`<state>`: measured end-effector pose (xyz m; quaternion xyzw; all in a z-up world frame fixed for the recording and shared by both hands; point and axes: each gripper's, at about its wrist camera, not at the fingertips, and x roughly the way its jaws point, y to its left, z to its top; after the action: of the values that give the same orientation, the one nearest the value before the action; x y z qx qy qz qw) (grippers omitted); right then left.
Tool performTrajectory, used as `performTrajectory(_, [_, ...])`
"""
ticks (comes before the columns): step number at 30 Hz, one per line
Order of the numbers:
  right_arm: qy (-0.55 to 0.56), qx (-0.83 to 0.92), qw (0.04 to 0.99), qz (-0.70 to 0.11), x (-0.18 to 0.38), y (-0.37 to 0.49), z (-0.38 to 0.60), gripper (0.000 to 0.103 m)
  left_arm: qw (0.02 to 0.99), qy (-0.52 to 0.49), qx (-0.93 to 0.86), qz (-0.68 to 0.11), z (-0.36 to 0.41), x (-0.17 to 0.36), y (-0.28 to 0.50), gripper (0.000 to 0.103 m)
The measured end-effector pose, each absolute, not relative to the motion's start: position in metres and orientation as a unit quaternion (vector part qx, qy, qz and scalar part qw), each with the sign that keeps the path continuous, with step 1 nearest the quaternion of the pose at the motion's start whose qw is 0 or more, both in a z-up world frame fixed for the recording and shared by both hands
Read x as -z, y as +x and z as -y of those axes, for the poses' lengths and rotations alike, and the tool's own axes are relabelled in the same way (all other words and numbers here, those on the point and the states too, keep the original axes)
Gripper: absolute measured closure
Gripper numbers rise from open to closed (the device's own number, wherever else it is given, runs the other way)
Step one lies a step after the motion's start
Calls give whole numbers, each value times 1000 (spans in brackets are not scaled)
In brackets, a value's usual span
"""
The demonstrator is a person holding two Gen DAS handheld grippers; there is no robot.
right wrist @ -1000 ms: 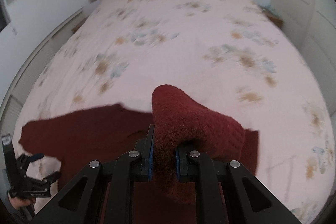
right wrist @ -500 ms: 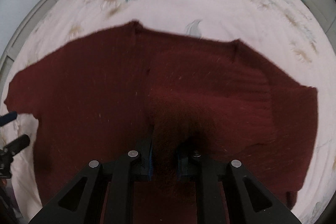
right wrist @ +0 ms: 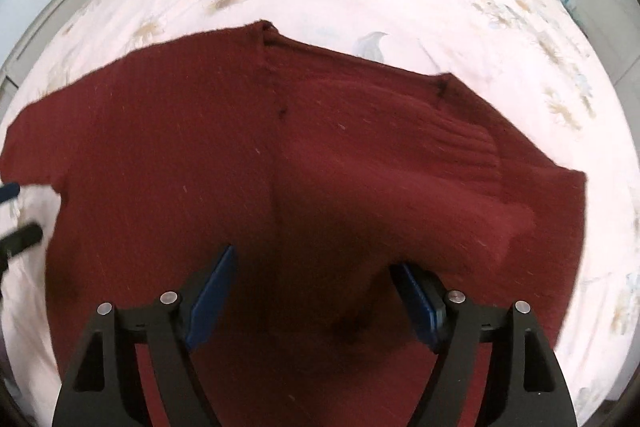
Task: Fold small clothes
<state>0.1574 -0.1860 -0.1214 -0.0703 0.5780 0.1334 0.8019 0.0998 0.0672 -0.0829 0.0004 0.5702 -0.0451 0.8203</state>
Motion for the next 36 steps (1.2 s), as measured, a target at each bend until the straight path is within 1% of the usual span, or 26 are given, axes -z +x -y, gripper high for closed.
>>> performTrajectory(2, [-68, -127, 803, -579, 119, 149, 202, 22, 820, 7, 47, -570, -64, 82, 100, 1])
performTrajectory(5, [-35, -113, 807, -578, 114, 131, 240, 21, 822, 28, 53, -566, -54, 80, 100, 1])
performTrajectory(9, [-35, -62, 814, -576, 116, 114, 284, 21, 821, 40, 75, -565, -35, 81, 105, 1])
performTrajectory(16, [7, -3, 814, -581, 127, 95, 356, 21, 817, 92, 121, -557, 26, 85, 117, 1])
performTrajectory(20, [24, 26, 812, -582, 136, 87, 385, 21, 814, 143, 153, -541, 72, 86, 123, 1])
performTrajectory(28, [50, 38, 809, -584, 144, 78, 409, 21, 796, 216, 217, -522, 162, 92, 137, 1])
performTrajectory(36, [61, 38, 809, -584, 148, 77, 416, 21, 768, 267, 249, -527, 240, 119, 151, 1])
